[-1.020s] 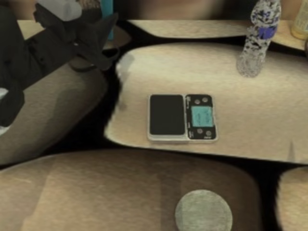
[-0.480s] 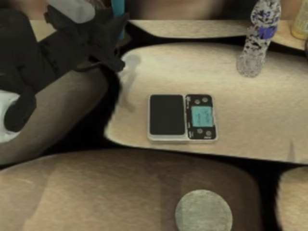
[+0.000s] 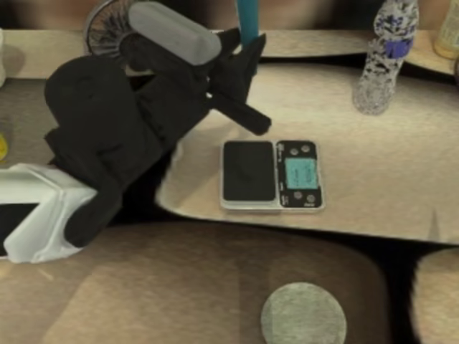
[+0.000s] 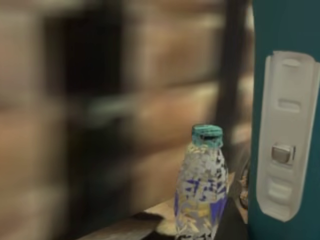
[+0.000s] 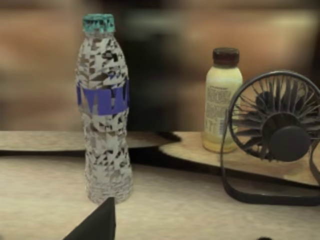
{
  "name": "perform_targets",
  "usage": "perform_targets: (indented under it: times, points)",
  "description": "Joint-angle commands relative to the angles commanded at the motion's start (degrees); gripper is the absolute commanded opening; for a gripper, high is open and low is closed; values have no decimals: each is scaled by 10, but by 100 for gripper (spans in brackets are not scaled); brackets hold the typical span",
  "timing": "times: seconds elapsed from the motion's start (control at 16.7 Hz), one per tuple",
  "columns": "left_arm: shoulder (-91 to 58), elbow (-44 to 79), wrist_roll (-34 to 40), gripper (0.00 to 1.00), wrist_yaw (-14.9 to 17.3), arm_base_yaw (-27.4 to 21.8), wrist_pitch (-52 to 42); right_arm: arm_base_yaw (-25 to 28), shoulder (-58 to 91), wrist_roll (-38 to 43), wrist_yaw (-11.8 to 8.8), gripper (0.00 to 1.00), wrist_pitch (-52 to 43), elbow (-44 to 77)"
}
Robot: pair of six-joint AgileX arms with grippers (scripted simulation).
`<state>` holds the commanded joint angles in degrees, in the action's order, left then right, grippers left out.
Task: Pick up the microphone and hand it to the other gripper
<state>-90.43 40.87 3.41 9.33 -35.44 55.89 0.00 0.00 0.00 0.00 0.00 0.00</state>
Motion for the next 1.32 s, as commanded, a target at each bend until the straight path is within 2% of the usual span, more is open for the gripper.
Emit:
perform_targets:
  times: [0.78,1.02,1.32]
  points:
    - [1,-1,1,0,-4,-4,2,4,7,0,-4,100,3,6]
    - [1,-1,1,0,-4,-4,2,43,94,-4,-41,100,37,66]
    - [1,-1,1,0,-4,-4,2,125,315,-11,-116,100,116,198]
